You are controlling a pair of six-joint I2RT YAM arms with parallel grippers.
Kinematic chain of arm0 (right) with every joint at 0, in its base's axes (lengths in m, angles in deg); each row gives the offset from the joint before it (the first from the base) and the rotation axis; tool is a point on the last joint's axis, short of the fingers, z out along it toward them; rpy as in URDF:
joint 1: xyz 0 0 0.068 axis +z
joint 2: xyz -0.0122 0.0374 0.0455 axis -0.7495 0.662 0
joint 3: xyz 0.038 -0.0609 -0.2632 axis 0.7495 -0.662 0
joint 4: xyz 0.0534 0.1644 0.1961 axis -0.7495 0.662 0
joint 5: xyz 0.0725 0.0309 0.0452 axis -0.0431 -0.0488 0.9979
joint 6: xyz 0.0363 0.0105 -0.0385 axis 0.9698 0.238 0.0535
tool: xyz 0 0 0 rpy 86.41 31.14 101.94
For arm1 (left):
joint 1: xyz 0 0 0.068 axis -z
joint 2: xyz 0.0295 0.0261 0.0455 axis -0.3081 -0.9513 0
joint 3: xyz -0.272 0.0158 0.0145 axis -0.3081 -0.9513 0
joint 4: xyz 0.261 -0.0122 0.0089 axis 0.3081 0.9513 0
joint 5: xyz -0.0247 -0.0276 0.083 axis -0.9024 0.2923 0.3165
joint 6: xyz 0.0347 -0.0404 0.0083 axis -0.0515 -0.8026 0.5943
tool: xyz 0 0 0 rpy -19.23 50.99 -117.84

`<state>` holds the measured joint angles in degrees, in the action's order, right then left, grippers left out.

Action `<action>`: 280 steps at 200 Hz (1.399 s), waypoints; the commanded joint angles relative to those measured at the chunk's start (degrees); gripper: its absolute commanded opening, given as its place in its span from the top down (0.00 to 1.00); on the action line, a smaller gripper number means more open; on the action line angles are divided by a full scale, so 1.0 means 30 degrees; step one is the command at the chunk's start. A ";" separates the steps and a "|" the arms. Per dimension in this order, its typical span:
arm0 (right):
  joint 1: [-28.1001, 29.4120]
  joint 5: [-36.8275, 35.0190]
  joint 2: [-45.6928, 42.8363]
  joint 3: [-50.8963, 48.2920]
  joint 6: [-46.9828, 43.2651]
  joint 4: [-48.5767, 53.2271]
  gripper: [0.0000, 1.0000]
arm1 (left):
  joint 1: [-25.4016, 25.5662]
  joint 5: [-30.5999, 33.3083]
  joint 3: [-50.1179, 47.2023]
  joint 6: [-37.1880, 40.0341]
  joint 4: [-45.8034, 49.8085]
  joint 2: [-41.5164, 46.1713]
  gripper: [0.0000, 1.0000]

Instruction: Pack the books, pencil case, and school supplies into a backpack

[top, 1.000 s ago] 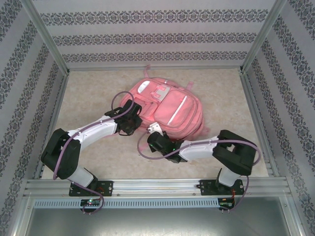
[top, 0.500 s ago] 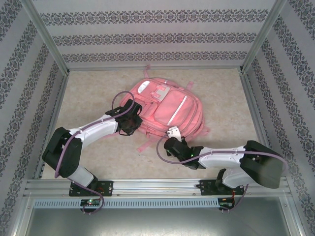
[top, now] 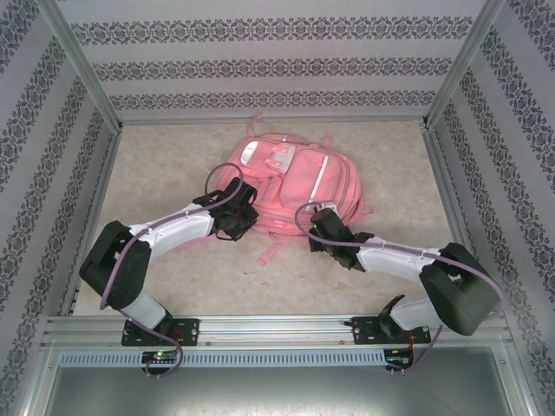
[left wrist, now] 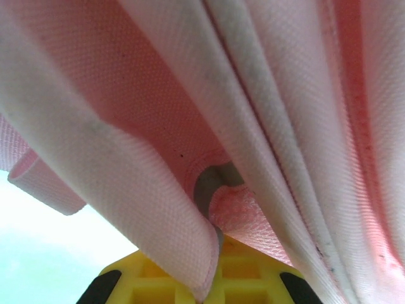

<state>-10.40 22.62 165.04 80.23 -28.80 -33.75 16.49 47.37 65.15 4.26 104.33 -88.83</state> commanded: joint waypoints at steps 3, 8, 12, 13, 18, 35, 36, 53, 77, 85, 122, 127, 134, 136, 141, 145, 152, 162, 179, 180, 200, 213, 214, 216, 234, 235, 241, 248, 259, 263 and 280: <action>-0.0442 0.1683 0.0341 0.0748 -0.1278 0.1765 0.88 | 0.0035 0.0996 0.0279 -0.1005 0.0481 -0.0836 1.00; -0.0123 0.1560 0.0032 0.0734 -0.1349 0.1745 0.84 | 0.0039 0.1092 0.0331 -0.1149 0.0521 -0.0959 1.00; 0.0197 0.1306 -0.0220 0.0673 -0.1408 0.1679 0.79 | 0.0035 0.1194 0.0382 -0.1235 0.0605 -0.1056 1.00; 0.0273 0.1201 -0.0291 0.0652 -0.1410 0.1680 0.78 | 0.0035 0.1222 0.0400 -0.1266 0.0631 -0.1062 1.00; 0.0757 0.0741 -0.0685 0.0579 -0.1449 0.1627 0.73 | 0.0059 0.1317 0.0465 -0.1445 0.0773 -0.1171 1.00; 0.2047 -0.0084 -0.1714 0.0361 -0.1238 0.1585 0.69 | 0.0064 0.1856 0.0765 -0.1565 0.1024 -0.1498 1.00; 0.2092 -0.0095 -0.1756 0.0349 -0.1193 0.1589 0.69 | 0.0064 0.1875 0.0782 -0.1578 0.1045 -0.1517 1.00; 0.2903 -0.0135 -0.2108 0.0324 -0.0493 0.1669 0.69 | 0.0064 0.2275 0.0957 -0.1649 0.0896 -0.1732 1.00; 0.4024 -0.0173 -0.1596 0.0619 -0.0060 0.1565 0.70 | 0.0035 0.2568 0.1429 -0.1525 0.0982 -0.2119 1.00; 0.4268 -0.0024 -0.1253 0.0739 0.0015 0.1414 0.71 | 0.0057 0.2539 0.1672 -0.1431 0.1113 -0.2219 1.00; 0.4846 0.0571 0.0544 0.1596 -0.0029 0.0817 0.70 | 0.0083 0.2497 0.2603 -0.1501 0.1169 -0.2615 1.00; 0.4864 0.0575 0.0826 0.1788 -0.0125 0.0838 0.70 | 0.0087 0.2480 0.2762 -0.1488 0.1210 -0.2641 1.00; 0.4861 0.0575 0.1172 0.2007 -0.0273 0.0812 0.70 | 0.0143 0.2537 0.3055 -0.1419 0.1304 -0.2649 1.00; 0.4861 0.0577 0.1267 0.2066 -0.0344 0.0790 0.70 | 0.0150 0.2560 0.3092 -0.1394 0.1360 -0.2649 1.00; 0.4839 0.0550 0.1501 0.2209 -0.0503 0.0767 0.70 | 0.0203 0.2595 0.3334 -0.1386 0.1555 -0.2676 1.00; 0.4832 0.0545 0.1690 0.2349 -0.0641 0.0723 0.70 | 0.0210 0.2604 0.3492 -0.1411 0.1670 -0.2678 1.00; 0.4803 0.0637 0.2066 0.2579 -0.0811 0.0631 0.70 | 0.0247 0.2597 0.3654 -0.1443 0.1714 -0.2707 1.00; 0.4751 0.0885 0.2521 0.2927 -0.1052 0.0454 0.68 | 0.0256 0.2499 0.3715 -0.1679 0.1616 -0.2738 1.00; 0.4691 0.1304 0.3293 0.3460 -0.1090 0.0066 0.66 | 0.0398 0.2407 0.3889 -0.1825 0.1285 -0.2874 1.00; 0.4688 0.1317 0.3341 0.3481 -0.1090 0.0038 0.66 | 0.0407 0.2414 0.3926 -0.1825 0.1307 -0.2879 1.00; 0.4599 0.1563 0.4296 0.3928 -0.1060 -0.0491 0.66 | 0.0518 0.2396 0.4252 -0.1845 0.1534 -0.3268 1.00; 0.4553 0.1570 0.4865 0.4191 -0.1063 -0.0803 0.66 | 0.0575 0.2306 0.4258 -0.1901 0.1477 -0.3452 1.00; 0.4561 0.1582 0.4888 0.4213 -0.1062 -0.0836 0.66 | 0.0569 0.2305 0.4257 -0.1892 0.1477 -0.3461 1.00; 0.4566 0.1591 0.4965 0.4237 -0.1039 -0.0882 0.66 | 0.0564 0.2290 0.4235 -0.1930 0.1455 -0.3489 1.00; 0.4568 0.1401 0.5445 0.4501 -0.0932 -0.1399 0.67 | 0.0565 0.2188 0.4089 -0.2109 0.1189 -0.3641 1.00; 0.4568 0.1366 0.5471 0.4514 -0.0923 -0.1426 0.67 | 0.0564 0.2188 0.4085 -0.2109 0.1171 -0.3643 1.00; 0.4516 0.1216 0.5644 0.4514 -0.0857 -0.1655 0.67 | 0.0563 0.2152 0.4108 -0.2149 0.1154 -0.3677 1.00; 0.4453 0.1132 0.5826 0.4548 -0.0828 -0.1904 0.67 | 0.0564 0.2157 0.4125 -0.2166 0.1154 -0.3703 1.00; 0.4352 0.0857 0.6088 0.4524 -0.0674 -0.2328 0.68 | 0.0563 0.2179 0.4154 -0.2185 0.1154 -0.3675 1.00; 0.4293 0.0813 0.6183 0.4485 -0.0613 -0.2516 0.68 | 0.0562 0.2179 0.4164 -0.2150 0.1176 -0.3671 1.00; 0.4022 0.0875 0.6611 0.4392 -0.0403 -0.3211 0.65 | 0.0573 0.2245 0.4198 -0.2163 0.1297 -0.3645 1.00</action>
<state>2.91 26.56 182.95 92.49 -31.19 -38.99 17.36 53.43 76.17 -1.14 110.45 -98.60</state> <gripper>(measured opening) 0.337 0.069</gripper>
